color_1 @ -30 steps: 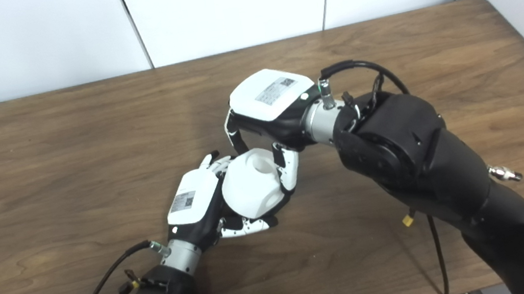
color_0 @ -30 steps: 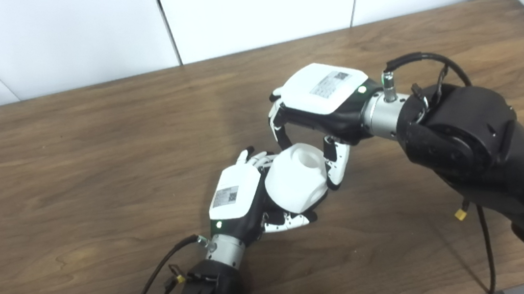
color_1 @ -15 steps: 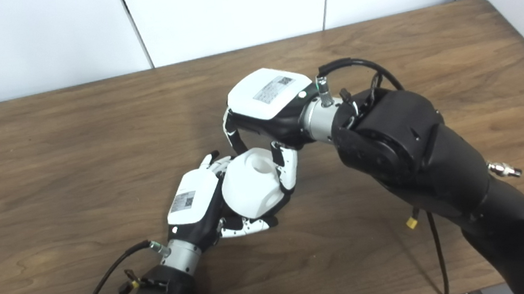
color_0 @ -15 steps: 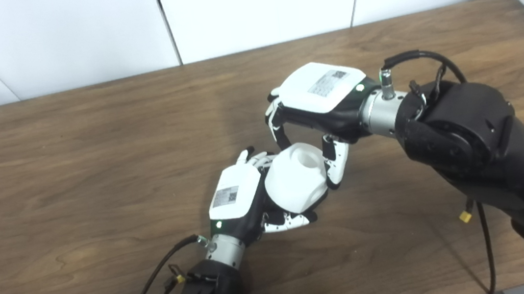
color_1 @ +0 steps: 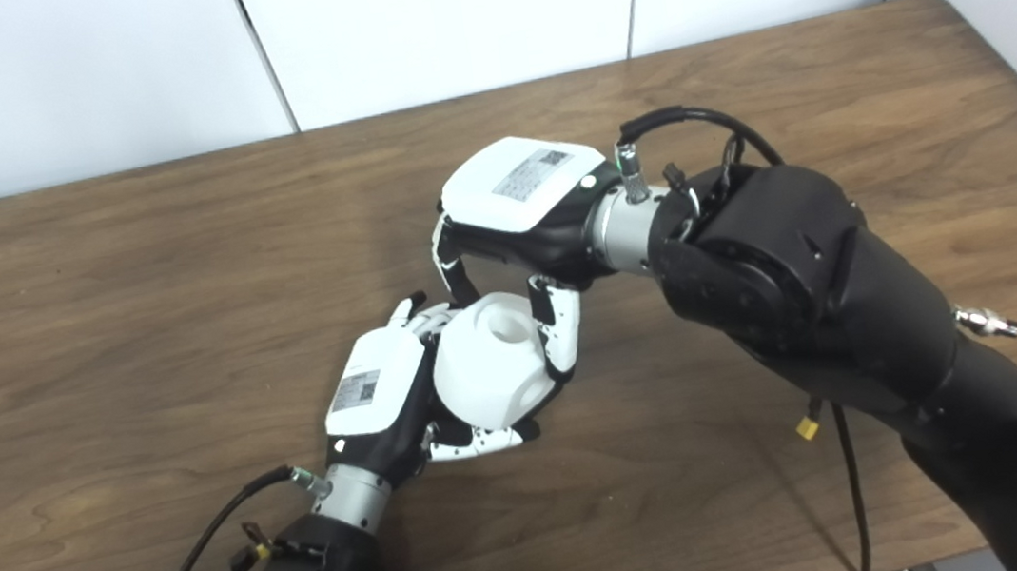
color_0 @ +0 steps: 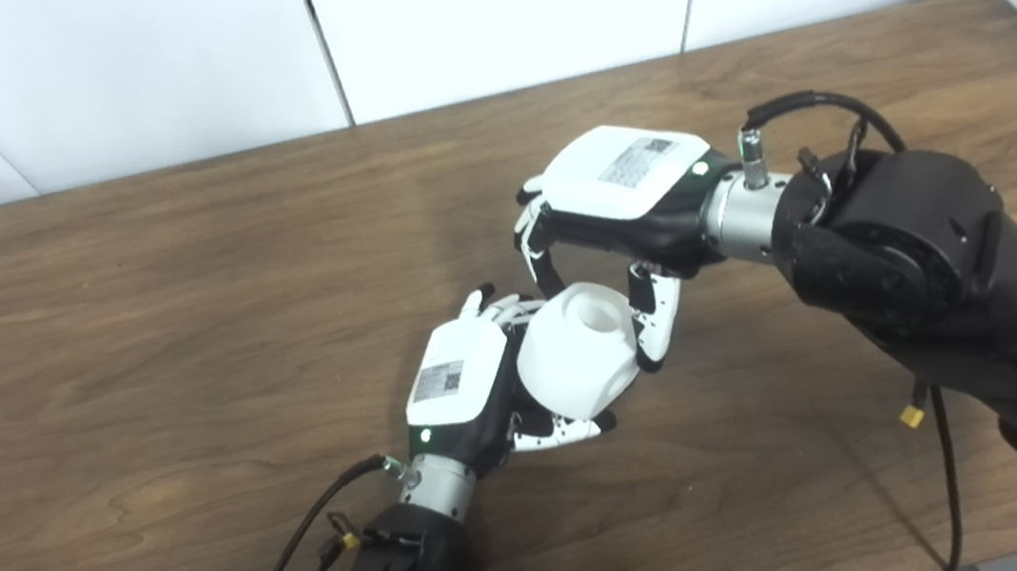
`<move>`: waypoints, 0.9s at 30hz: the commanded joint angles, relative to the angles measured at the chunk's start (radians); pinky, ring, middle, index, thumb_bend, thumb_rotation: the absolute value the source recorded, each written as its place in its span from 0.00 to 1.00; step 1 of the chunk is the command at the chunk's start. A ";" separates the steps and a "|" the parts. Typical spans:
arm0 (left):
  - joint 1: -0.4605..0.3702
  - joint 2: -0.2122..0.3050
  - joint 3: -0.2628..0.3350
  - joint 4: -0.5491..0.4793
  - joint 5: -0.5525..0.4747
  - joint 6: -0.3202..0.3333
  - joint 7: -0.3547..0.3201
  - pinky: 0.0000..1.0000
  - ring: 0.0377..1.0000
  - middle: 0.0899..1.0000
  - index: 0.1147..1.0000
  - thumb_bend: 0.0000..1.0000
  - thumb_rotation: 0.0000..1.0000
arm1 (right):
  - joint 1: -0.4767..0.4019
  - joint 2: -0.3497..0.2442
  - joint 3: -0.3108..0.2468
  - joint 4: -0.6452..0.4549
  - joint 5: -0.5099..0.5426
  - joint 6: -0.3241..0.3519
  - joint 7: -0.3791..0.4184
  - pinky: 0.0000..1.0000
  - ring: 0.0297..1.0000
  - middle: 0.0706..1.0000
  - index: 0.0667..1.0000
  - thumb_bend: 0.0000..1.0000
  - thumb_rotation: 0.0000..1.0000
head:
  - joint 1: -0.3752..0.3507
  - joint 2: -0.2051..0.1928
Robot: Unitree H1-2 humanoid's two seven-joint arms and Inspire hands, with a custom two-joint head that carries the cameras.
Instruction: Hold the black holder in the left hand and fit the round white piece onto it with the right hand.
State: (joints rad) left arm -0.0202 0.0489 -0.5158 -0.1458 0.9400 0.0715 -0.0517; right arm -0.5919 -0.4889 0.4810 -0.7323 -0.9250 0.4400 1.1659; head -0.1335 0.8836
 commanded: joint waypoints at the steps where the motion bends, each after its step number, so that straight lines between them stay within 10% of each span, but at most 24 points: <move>1: -0.012 0.004 -0.001 -0.006 0.009 -0.006 0.003 0.97 0.85 0.76 0.42 0.51 0.05 | -0.048 -0.014 -0.022 -0.014 0.003 0.030 0.104 0.89 0.92 0.80 0.44 0.53 0.14 | -0.001 0.001; 27: -0.014 -0.003 0.000 -0.010 0.008 0.007 -0.011 0.98 0.86 0.77 0.42 0.51 0.05 | -0.067 -0.037 -0.041 -0.006 0.069 0.030 0.104 0.87 0.92 0.79 0.45 0.52 0.14 | 0.003 0.007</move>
State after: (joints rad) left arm -0.0218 0.0480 -0.5156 -0.1458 0.9400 0.0730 -0.0565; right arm -0.6175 -0.5260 0.4498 -0.7229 -0.8418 0.4401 1.1659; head -0.1289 0.8897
